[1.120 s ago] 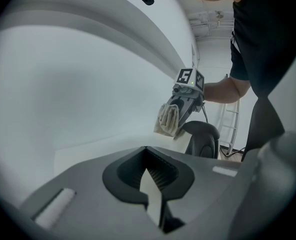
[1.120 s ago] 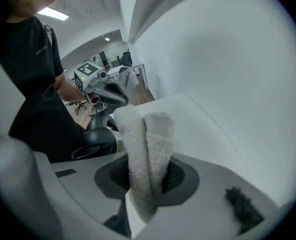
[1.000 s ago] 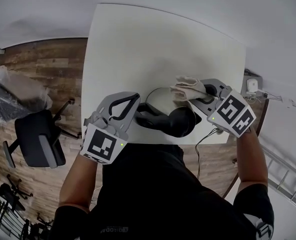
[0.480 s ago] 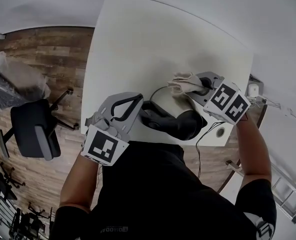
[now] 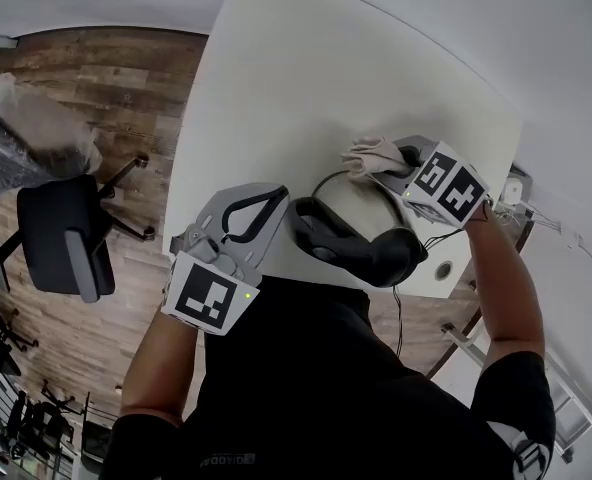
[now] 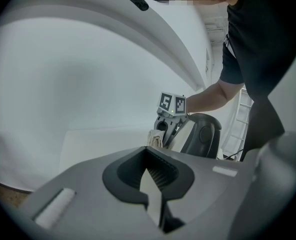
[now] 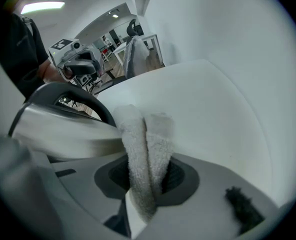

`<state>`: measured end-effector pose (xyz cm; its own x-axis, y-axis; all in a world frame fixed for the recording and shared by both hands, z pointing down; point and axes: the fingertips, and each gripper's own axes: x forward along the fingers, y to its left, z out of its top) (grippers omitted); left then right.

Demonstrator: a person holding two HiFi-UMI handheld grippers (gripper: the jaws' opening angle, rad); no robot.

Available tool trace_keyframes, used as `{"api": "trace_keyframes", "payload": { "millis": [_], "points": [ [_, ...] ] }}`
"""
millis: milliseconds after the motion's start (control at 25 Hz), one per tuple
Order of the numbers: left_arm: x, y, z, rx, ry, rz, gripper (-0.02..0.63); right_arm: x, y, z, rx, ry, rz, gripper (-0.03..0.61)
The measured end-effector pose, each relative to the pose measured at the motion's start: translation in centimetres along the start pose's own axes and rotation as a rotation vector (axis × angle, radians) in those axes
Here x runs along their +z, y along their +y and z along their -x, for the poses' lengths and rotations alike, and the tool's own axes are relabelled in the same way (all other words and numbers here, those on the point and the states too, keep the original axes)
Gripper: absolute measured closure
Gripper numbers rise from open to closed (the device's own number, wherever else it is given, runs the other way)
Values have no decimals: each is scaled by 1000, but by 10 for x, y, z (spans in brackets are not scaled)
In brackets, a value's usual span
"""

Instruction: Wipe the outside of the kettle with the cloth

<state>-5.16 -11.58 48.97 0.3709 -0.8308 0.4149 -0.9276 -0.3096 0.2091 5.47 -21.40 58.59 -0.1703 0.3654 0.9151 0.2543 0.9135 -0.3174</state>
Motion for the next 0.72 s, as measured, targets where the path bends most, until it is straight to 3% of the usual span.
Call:
{"api": "trace_keyframes", "payload": {
  "millis": [720],
  "points": [
    [-13,2,13,41,-3,40,607,-17,-22,-43,23,86,-30,480]
  ]
}}
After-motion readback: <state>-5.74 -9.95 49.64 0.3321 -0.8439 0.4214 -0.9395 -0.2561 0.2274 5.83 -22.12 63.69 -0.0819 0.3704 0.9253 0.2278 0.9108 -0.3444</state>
